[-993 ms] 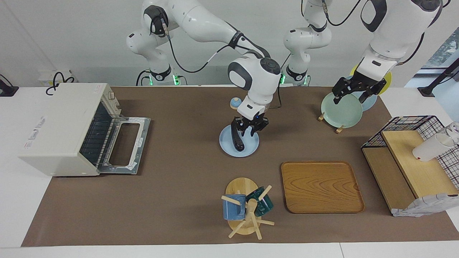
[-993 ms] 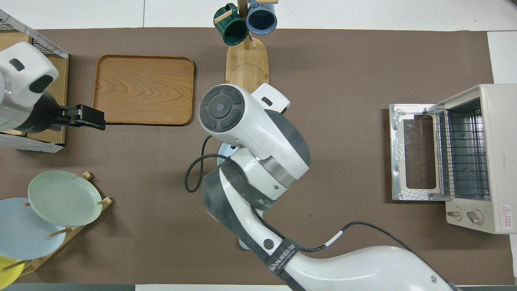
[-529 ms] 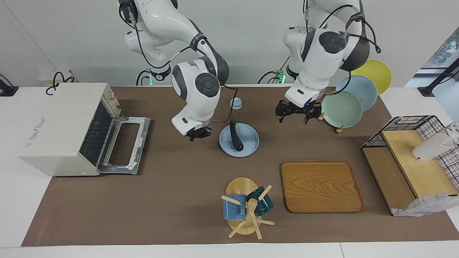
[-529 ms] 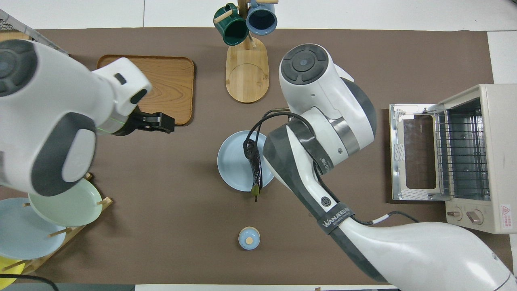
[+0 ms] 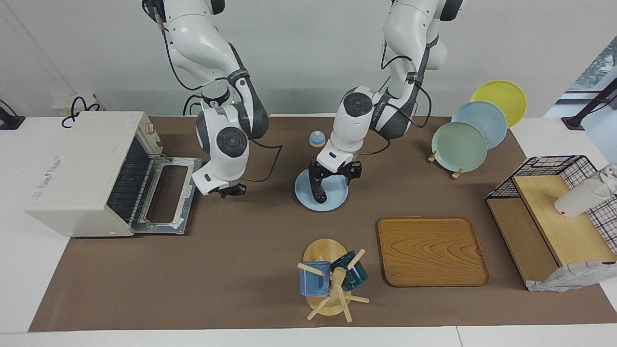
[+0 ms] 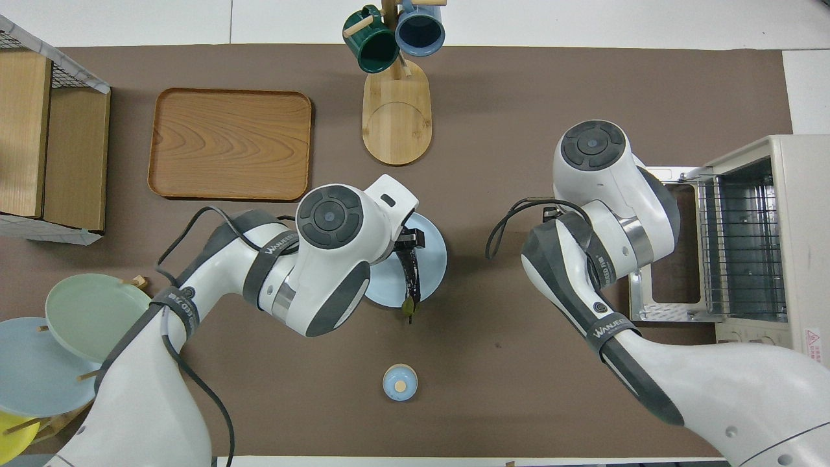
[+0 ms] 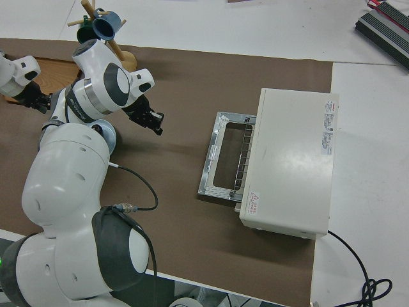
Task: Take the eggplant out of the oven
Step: 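Grasp the eggplant with the left gripper while the right gripper withdraws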
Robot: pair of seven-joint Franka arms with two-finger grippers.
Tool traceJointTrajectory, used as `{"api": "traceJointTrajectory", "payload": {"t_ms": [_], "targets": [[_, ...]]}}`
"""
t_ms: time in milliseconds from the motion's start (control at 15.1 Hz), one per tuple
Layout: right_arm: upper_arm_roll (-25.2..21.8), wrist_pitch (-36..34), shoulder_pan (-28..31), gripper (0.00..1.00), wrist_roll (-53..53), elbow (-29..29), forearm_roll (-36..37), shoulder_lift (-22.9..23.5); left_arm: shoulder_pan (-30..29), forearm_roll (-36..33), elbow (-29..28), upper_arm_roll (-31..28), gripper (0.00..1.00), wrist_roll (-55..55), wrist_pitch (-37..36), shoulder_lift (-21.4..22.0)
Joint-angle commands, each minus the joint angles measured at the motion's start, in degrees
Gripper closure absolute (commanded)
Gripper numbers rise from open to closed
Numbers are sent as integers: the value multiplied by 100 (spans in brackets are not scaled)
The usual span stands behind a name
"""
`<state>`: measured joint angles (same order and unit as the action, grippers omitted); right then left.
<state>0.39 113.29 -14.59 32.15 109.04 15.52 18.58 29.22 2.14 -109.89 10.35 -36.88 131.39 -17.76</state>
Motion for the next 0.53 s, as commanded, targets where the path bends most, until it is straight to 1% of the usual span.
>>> {"api": "traceJointTrajectory", "payload": {"t_ms": [0,132,331,397,463], "targets": [[75,465,210,100,-51,609,372,-250,233,33,-24,-112,0,-215,404,-228],[75,789,403,100,-77,855,583,-267,250,33,-33,-103,1,-241,422,-246],[75,870,457,100,-174,944,925,-250,365,33,-68,-112,9,-285,440,-325],[75,870,466,100,-174,962,961,-250,356,33,-50,-112,14,-285,431,-325],[75,853,466,100,-174,1005,988,-258,347,33,-41,-112,24,-276,423,-333]]}}
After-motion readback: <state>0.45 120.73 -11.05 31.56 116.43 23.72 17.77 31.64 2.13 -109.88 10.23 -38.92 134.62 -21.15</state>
